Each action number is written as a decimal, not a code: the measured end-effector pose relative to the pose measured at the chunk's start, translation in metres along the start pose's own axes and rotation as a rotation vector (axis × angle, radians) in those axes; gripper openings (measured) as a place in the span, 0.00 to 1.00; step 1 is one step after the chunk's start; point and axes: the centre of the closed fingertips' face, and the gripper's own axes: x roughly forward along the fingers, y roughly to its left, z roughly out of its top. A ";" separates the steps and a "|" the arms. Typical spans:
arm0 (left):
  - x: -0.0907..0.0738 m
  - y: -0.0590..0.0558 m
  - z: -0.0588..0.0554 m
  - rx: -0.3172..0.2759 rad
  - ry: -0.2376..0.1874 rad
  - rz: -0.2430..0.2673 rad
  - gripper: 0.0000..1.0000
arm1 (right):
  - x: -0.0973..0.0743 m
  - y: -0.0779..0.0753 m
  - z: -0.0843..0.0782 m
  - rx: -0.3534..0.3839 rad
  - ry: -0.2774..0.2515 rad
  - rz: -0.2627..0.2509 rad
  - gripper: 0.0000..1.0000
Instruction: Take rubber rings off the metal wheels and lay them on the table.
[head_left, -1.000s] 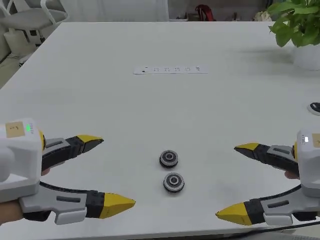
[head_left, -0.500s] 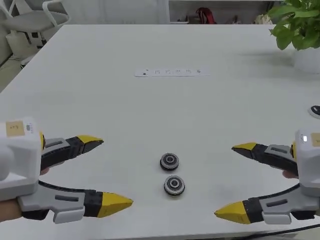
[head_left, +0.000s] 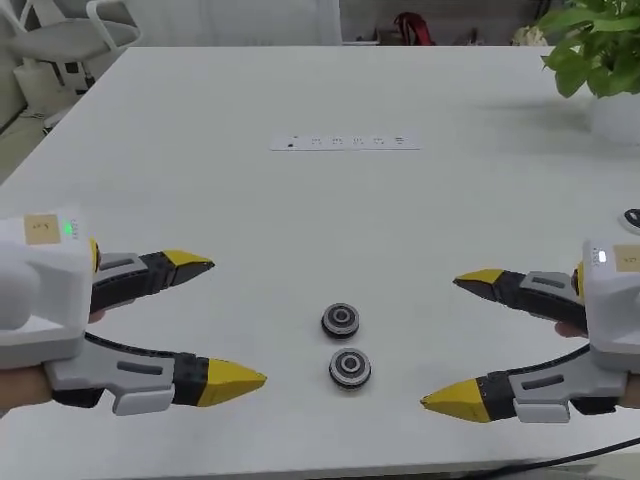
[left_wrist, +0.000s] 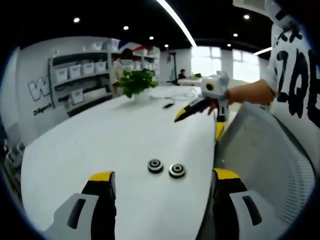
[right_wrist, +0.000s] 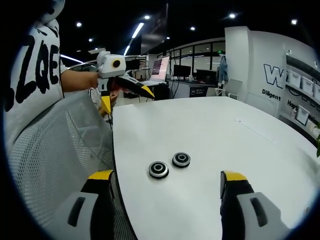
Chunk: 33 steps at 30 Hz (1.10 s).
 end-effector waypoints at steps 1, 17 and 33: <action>0.001 0.001 0.001 0.002 -0.002 -0.001 0.80 | 0.000 -0.001 0.000 -0.002 0.001 0.001 0.83; 0.019 0.004 0.006 0.025 0.014 -0.045 0.78 | 0.013 -0.006 -0.002 -0.024 0.016 0.022 0.79; 0.032 0.003 0.003 0.021 0.029 -0.085 0.75 | 0.024 -0.011 -0.013 -0.018 0.033 0.042 0.72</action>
